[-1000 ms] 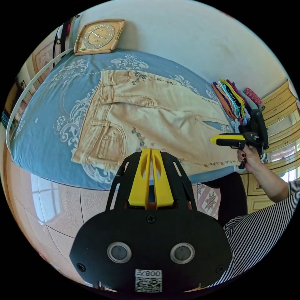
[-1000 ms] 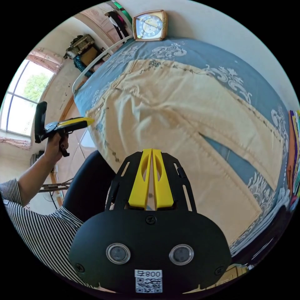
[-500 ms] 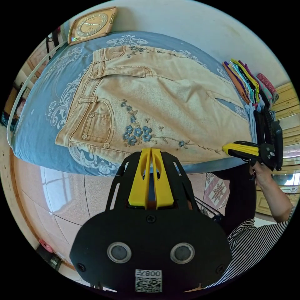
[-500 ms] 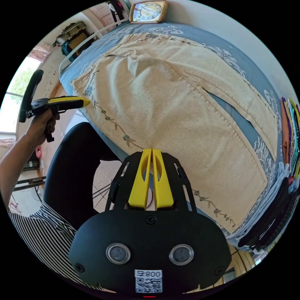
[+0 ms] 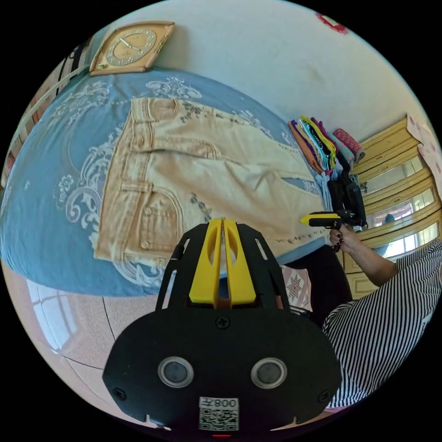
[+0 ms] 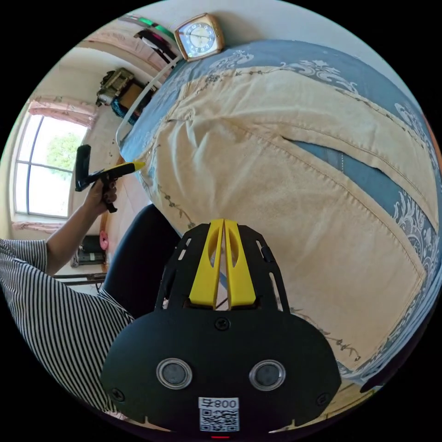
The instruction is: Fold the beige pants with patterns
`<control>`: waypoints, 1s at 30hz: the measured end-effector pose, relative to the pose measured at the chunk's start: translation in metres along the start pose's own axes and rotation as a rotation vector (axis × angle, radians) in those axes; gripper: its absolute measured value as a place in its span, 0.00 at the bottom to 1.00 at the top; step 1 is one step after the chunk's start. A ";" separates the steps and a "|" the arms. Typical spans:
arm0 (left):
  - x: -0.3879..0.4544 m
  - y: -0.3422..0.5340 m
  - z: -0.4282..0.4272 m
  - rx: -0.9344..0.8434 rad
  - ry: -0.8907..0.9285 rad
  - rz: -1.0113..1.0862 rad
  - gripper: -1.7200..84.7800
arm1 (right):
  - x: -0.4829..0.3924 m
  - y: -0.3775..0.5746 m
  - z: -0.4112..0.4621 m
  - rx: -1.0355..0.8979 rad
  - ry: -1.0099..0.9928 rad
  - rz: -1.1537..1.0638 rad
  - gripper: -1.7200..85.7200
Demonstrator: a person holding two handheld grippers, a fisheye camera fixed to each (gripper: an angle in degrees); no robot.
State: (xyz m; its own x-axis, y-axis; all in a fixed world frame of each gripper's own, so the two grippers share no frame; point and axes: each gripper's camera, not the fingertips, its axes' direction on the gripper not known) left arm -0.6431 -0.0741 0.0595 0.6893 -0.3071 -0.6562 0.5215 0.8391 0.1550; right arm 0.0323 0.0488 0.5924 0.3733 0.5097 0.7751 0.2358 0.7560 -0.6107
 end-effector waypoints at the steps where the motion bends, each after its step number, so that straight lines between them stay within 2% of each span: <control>1: -0.005 -0.017 0.000 0.016 0.001 0.011 0.03 | 0.004 -0.008 -0.010 0.039 -0.027 0.004 0.02; 6: -0.019 -0.097 0.008 0.041 -0.068 0.080 0.04 | 0.018 -0.062 -0.038 0.150 -0.059 -0.022 0.03; 12: -0.029 -0.200 0.028 -0.003 -0.158 0.172 0.08 | 0.014 -0.153 -0.058 0.186 0.075 -0.151 0.07; 15: -0.036 -0.244 0.040 -0.051 -0.193 0.181 0.10 | 0.011 -0.209 -0.060 0.152 0.150 -0.212 0.11; 23: -0.036 -0.327 0.064 -0.118 -0.253 0.234 0.12 | 0.001 -0.293 -0.048 0.086 0.233 -0.305 0.13; 30: -0.022 -0.384 0.114 -0.321 -0.324 0.349 0.13 | -0.003 -0.342 -0.032 0.023 0.244 -0.334 0.13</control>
State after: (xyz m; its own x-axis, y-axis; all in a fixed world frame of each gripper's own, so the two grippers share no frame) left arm -0.8010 -0.4408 0.0981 0.9384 -0.0670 -0.3389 0.0916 0.9942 0.0570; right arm -0.0208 -0.2249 0.7937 0.4818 0.1247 0.8674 0.3609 0.8737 -0.3261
